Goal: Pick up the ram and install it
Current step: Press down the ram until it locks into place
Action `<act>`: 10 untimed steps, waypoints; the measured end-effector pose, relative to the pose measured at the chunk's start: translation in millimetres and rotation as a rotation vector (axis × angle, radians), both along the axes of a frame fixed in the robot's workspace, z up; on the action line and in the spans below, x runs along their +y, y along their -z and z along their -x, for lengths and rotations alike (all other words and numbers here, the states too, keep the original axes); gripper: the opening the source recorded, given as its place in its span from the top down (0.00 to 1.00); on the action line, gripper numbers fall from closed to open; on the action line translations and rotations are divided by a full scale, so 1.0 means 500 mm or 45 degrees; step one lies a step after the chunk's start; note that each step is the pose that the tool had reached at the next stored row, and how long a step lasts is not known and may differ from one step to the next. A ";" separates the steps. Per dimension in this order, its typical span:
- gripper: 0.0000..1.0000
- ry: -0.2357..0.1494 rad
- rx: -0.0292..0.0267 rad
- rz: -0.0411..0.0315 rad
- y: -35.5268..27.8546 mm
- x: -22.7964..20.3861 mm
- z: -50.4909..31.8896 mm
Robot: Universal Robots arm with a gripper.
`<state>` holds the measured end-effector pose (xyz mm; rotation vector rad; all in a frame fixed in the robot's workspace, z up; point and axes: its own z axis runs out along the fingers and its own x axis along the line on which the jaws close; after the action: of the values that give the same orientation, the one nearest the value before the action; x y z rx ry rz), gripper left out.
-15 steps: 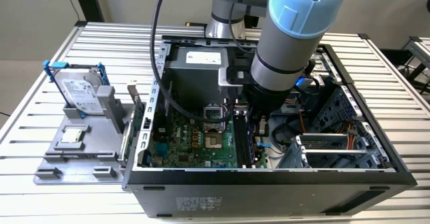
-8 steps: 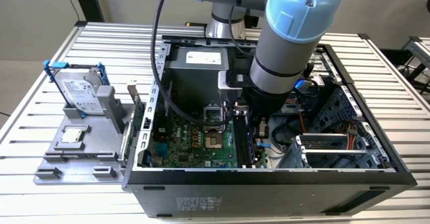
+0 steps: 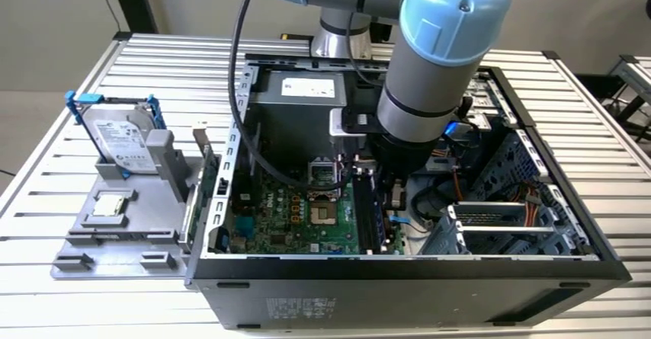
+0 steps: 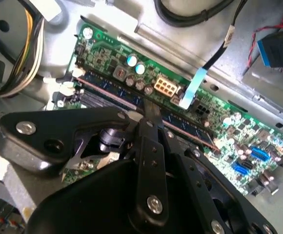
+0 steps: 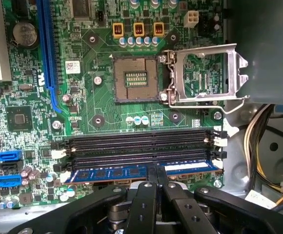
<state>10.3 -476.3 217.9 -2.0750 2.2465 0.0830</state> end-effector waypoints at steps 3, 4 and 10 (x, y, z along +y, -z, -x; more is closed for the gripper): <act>1.00 0.000 -0.0002 -0.0015 -0.014 0.0005 -0.001; 1.00 0.000 0.0007 0.0019 -0.023 -0.0003 0.000; 1.00 0.000 0.0009 0.0056 -0.044 -0.0003 0.000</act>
<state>10.5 -476.5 240.0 -2.0777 2.2489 0.0788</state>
